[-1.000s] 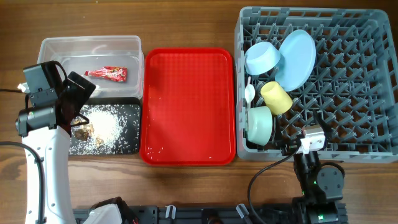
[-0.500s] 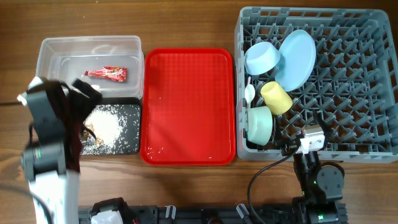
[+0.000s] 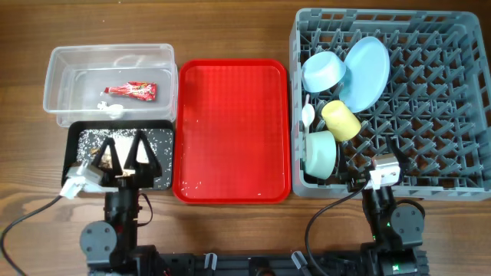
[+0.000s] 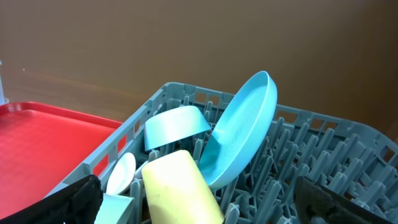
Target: Sort waste into correct bins and load items into the dishwasher rack
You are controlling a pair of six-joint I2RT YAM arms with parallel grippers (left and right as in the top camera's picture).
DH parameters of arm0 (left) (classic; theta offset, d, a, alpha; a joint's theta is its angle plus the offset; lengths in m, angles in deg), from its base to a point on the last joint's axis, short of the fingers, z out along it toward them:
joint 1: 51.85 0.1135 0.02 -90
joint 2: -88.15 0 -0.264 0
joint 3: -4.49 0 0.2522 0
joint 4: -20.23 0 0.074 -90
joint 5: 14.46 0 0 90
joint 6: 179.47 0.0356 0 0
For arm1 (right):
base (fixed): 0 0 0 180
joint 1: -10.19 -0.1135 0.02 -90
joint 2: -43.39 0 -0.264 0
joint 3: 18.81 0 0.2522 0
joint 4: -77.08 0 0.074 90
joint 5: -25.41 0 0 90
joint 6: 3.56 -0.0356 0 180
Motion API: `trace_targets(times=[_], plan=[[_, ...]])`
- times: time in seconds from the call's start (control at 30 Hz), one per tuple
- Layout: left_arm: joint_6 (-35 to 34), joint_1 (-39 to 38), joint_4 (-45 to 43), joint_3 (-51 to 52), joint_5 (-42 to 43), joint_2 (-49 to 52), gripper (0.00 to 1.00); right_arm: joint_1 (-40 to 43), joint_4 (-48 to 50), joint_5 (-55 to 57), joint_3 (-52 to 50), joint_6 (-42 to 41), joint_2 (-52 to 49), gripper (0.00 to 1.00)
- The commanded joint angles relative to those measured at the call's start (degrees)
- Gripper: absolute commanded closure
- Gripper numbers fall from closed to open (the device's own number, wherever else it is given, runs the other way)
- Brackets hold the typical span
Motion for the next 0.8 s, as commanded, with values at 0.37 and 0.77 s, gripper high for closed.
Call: trace_targets(times=[0.37, 0.77], plan=[[23.87, -3.45, 7.48, 9.44, 0.63, -4.24, 0.00, 0.33, 0.17, -0.98, -0.07, 0.31, 0.11, 0.00], [38.23, -3.45, 7.43, 9.44, 0.63, -4.24, 0.00, 0.33, 0.17, -0.98, -0.07, 0.28, 0.11, 0.00]])
